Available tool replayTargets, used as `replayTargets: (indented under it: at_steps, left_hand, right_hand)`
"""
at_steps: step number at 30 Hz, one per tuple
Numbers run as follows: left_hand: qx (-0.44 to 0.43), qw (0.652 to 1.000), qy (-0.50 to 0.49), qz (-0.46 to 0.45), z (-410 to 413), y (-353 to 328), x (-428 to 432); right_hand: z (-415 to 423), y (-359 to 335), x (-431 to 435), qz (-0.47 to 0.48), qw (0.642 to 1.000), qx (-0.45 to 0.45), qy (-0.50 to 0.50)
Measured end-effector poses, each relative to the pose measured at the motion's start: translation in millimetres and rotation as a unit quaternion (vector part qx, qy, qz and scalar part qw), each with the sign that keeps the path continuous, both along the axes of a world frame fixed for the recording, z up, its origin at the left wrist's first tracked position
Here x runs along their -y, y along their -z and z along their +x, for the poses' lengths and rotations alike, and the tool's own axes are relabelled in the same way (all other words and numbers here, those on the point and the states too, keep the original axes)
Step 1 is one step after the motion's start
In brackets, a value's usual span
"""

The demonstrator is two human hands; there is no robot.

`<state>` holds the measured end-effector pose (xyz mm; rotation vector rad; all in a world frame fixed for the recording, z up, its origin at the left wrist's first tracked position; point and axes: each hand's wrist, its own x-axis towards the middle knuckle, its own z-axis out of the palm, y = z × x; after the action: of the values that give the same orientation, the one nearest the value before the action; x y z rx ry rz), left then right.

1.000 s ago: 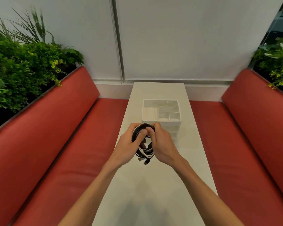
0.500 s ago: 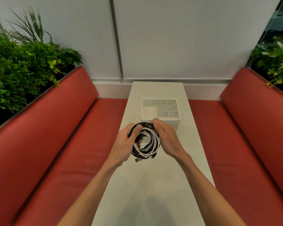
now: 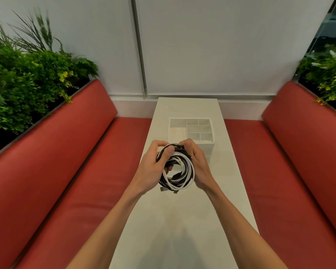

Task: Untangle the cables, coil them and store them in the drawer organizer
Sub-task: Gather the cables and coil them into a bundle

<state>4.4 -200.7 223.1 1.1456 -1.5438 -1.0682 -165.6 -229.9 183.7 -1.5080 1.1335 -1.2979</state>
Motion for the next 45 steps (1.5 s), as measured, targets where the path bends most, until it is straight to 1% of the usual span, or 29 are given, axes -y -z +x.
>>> replayTargets:
  at_steps: [3,6,8,10,12,14,16,20,23,25,27,29,30,31,34,37,38,40,41,43,45]
  left_hand:
    - [0.002,0.999,0.011,-0.031,2,-2,-1]
    - [-0.027,0.998,0.037,-0.033,2,0,-1]
    - [-0.034,0.999,0.023,-0.029,1,5,1]
    - [-0.021,0.999,-0.010,-0.031,1,8,3]
    - [-0.025,0.998,-0.037,-0.032,2,7,7]
    - [-0.027,0.998,-0.053,-0.030,4,8,11]
    - [-0.026,0.998,-0.053,-0.026,6,9,13]
    - [-0.052,0.998,-0.041,-0.018,7,7,12]
    - [-0.064,0.997,-0.040,-0.004,10,1,16]
    - [-0.057,0.998,-0.032,0.007,12,0,19]
    - [-0.048,0.998,-0.026,0.014,12,0,20]
    - [-0.040,0.999,-0.023,0.012,11,0,19]
    - [-0.031,0.999,-0.022,0.006,11,-1,18]
    - [-0.022,1.000,-0.020,-0.001,11,-1,17]
    - [-0.021,1.000,-0.012,-0.005,10,-2,15]
    - [-0.025,1.000,-0.002,0.001,8,-3,11]
    - [-0.029,1.000,0.002,0.004,7,-3,10]
    - [-0.039,0.999,0.005,0.008,6,-3,8]
    - [-0.042,0.999,0.005,0.007,4,-4,7]
    - [-0.039,0.999,0.004,0.004,3,-5,5]
    - [-0.036,0.999,0.002,0.001,2,-5,5]
  right_hand:
    - [6,6,-5,0.022,0.998,0.050,0.008]
    - [9,8,-9,0.067,0.994,0.077,-0.028]
    - [7,8,-11,0.088,0.993,0.059,-0.044]
    - [5,10,-14,0.108,0.991,0.061,-0.058]
    - [3,10,-18,0.128,0.984,0.083,-0.095]
    - [1,7,-22,0.129,0.980,0.070,-0.131]
    - [-5,2,-22,0.129,0.979,0.026,-0.155]
    - [-27,8,-18,0.116,0.971,-0.116,-0.172]
    - [-41,17,-18,0.141,0.958,-0.172,-0.183]
    - [-42,16,-20,0.121,0.950,-0.220,-0.187]
    - [-42,17,-18,0.082,0.930,-0.307,-0.186]
    - [-44,19,-17,0.031,0.892,-0.417,-0.173]
    - [-46,20,-16,0.003,0.880,-0.448,-0.156]
    - [-45,18,-16,-0.008,0.881,-0.451,-0.147]
    - [-43,12,-14,0.013,0.919,-0.380,-0.105]
    - [-46,20,-11,-0.018,0.946,-0.323,-0.024]
    - [-45,23,-11,-0.014,0.958,-0.286,-0.003]
    - [-40,25,-13,0.038,0.985,-0.165,0.033]
    - [-37,25,-14,0.064,0.992,-0.095,0.047]
    - [-29,25,-17,0.096,0.993,0.022,0.062]
    - [-23,25,-22,0.108,0.989,0.085,0.046]
